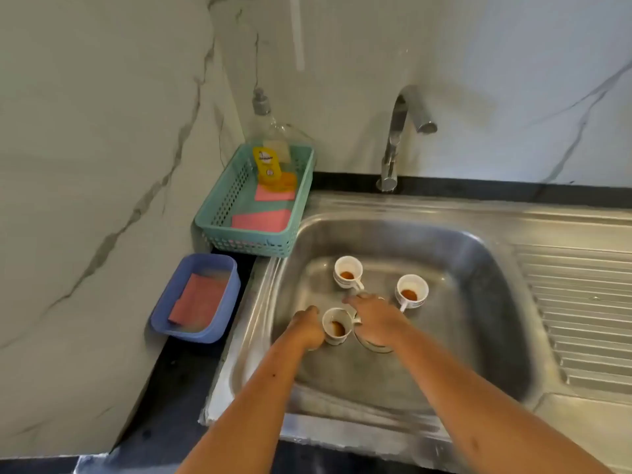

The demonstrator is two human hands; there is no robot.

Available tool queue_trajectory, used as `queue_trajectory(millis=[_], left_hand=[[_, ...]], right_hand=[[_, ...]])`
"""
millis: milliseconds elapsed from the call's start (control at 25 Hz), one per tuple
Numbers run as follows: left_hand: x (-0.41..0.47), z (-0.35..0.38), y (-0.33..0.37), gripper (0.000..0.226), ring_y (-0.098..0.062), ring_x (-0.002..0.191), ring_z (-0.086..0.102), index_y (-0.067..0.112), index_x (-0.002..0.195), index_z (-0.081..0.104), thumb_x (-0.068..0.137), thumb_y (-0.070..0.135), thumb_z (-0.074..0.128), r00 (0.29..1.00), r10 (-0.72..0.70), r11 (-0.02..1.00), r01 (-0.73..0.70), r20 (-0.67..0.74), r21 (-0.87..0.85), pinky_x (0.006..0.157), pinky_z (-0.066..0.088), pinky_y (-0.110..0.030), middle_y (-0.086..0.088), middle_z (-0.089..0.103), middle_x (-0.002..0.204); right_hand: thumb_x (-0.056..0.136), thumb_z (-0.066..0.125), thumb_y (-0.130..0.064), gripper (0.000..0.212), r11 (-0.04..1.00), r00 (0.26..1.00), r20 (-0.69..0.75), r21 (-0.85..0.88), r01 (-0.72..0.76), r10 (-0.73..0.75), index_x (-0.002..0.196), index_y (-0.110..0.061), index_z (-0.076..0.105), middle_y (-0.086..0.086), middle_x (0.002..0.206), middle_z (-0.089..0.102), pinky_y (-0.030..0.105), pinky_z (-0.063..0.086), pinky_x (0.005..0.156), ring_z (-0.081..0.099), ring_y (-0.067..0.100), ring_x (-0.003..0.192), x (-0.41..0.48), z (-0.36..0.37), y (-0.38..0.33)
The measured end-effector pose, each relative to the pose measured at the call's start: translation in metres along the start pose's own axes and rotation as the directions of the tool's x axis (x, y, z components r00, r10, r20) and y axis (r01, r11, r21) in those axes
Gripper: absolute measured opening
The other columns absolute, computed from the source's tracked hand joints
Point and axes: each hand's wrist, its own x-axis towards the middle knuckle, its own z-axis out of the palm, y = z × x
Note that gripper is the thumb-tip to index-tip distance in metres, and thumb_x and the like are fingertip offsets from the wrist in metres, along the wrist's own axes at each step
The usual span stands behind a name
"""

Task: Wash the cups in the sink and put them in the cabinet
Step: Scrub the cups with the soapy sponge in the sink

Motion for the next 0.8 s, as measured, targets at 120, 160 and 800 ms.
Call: queue_trajectory(millis=[120, 160, 800], left_hand=[[0.011, 0.004, 0.000, 0.056, -0.032, 0.129, 0.044, 0.011, 0.146, 0.030, 0.092, 0.006, 0.044, 1.000, -0.011, 1.000, 0.011, 0.003, 0.023, 0.100, 0.041, -0.034, -0.018, 0.038, 0.145], [0.015, 0.005, 0.000, 0.056, -0.032, 0.128, 0.045, 0.011, 0.145, 0.030, 0.092, 0.006, 0.044, 1.000, -0.015, 1.000, 0.015, 0.001, 0.009, 0.098, 0.041, -0.034, -0.017, 0.039, 0.144], [0.007, 0.017, -0.006, 0.063, -0.026, 0.104, 0.056, 0.022, 0.133, 0.040, 0.079, -0.007, 0.052, 0.997, 0.002, 0.901, 0.031, 0.075, -0.434, 0.080, 0.051, -0.037, -0.012, 0.058, 0.121]], right_hand=[[0.085, 0.061, -0.024, 0.066, 0.996, 0.995, 0.088, -0.072, -0.043, 0.049, 0.143, -0.026, 0.029, 0.006, 0.142, 0.042, 0.045, 0.043, 0.100, 0.043, 0.031, 0.129, 0.006, 0.021, 0.005], [0.083, 0.063, -0.024, 0.068, 0.995, 0.992, 0.105, -0.078, -0.057, 0.065, 0.141, -0.027, 0.028, 0.007, 0.139, 0.045, 0.045, 0.044, 0.097, 0.045, 0.032, 0.127, 0.007, 0.027, 0.007], [0.064, 0.073, -0.054, 0.065, 0.969, 0.995, 0.002, 0.230, -0.094, 0.096, 0.119, -0.032, 0.045, -0.002, 0.105, 0.067, 0.036, 0.051, 0.080, 0.063, 0.023, 0.098, 0.003, 0.015, -0.008]])
